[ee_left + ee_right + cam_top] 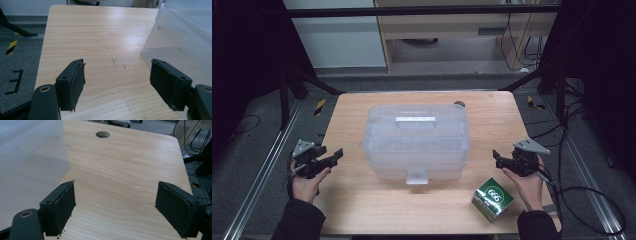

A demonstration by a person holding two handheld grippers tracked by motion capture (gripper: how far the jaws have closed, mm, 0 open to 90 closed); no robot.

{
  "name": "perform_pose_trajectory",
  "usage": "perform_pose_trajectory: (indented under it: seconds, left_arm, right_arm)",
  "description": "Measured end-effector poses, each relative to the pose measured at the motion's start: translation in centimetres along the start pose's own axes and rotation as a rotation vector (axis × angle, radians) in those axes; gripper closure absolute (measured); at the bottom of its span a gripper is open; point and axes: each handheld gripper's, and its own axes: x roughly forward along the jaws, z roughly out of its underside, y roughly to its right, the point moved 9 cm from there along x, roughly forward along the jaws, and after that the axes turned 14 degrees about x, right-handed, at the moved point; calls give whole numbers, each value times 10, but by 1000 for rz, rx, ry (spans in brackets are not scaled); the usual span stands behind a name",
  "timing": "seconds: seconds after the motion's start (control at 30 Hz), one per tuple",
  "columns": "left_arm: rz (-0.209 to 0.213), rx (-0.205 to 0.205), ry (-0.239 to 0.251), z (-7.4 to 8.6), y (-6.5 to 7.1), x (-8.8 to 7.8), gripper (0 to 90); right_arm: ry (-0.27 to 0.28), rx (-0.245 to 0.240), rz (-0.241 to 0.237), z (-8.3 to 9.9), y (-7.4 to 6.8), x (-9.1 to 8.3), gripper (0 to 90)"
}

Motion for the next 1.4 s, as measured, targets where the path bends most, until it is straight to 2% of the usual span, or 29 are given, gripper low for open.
perform_pose_trajectory:
  seconds: [0.07,0.1,0.23,0.33,0.47,0.53,0.67,0.83,0.97,1.03,1.27,1.4]
  left_arm:
    - [4,10,6,-2,1,-1,271]
    - [15,29,9,-5,4,-3,271]
    - [22,48,20,-10,7,-5,273]
    - [39,77,29,-16,9,-8,272]
    - [68,89,44,-24,11,-12,271]
    - [78,106,50,-31,12,-13,270]
    - [98,115,56,-36,14,-14,268]
    - [128,147,59,-43,20,-16,265]
    - [138,161,72,-50,22,-19,266]
    - [145,186,84,-59,24,-22,266]
    - [153,212,103,-73,29,-25,268]
    - [160,250,113,-84,34,-27,267]
  right_arm:
    - [-7,-3,-2,1,-1,0,161]
    - [-10,-17,2,2,0,1,159]
    - [-15,-8,-7,3,-2,2,158]
    - [-21,-23,-5,4,-2,3,156]
    - [-17,-5,-2,2,-1,2,150]
    - [-19,-8,-1,3,-2,2,145]
    - [-24,-15,-3,4,-2,3,139]
    - [-20,-9,-10,3,-2,2,138]
    - [-22,-13,-11,3,-2,2,137]
    - [-28,-19,-14,4,-3,4,135]
    - [-30,-20,-13,4,-3,3,133]
    - [-32,-30,-13,5,-3,4,132]
